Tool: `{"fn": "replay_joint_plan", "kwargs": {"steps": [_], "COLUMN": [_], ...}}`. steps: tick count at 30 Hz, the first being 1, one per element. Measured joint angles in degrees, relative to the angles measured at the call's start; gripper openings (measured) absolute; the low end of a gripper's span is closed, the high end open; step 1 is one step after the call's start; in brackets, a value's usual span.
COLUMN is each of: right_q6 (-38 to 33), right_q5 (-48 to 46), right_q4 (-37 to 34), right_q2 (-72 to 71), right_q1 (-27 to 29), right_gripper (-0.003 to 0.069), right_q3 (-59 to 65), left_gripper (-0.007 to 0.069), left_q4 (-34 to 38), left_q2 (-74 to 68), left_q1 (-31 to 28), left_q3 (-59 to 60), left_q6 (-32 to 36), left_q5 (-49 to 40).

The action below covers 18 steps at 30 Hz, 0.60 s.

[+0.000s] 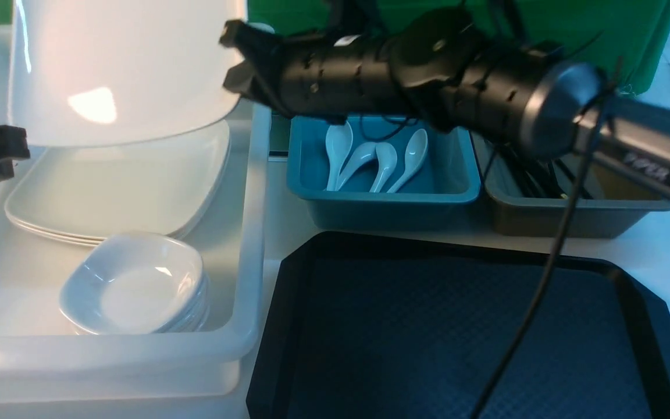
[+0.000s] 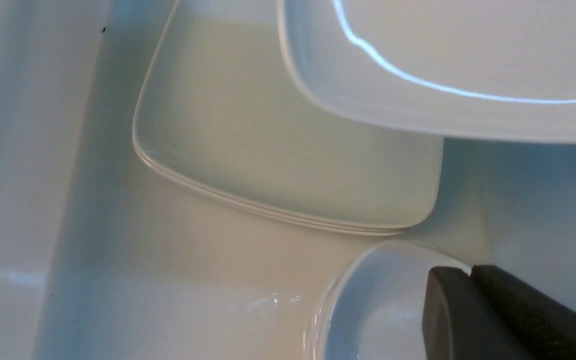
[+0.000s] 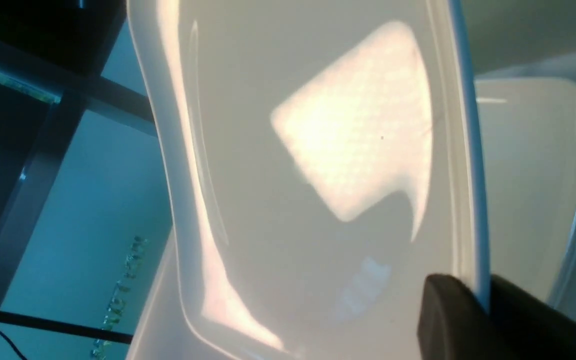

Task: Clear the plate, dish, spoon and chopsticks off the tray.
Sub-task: Use the right arm to put the plate into the large storage box on the left

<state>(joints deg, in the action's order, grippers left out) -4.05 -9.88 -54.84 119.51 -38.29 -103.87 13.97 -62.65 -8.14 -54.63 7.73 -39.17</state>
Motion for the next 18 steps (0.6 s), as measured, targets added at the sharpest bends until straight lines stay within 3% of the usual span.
{"fn": "replay_joint_plan", "kwargs": {"steps": [18], "right_q6": [1.6], "right_q5": [3.9], "right_q4": [-0.4], "right_q2": [4.6], "right_q1": [-3.1], "right_gripper": [0.0083], "right_q3": [-0.3], "left_gripper": [0.0013], "left_q4": [-2.0], "left_q2": [0.0], "left_q1": [0.0], "left_q3": [0.0], "left_q6": [0.0], "left_q5": [0.0]}}
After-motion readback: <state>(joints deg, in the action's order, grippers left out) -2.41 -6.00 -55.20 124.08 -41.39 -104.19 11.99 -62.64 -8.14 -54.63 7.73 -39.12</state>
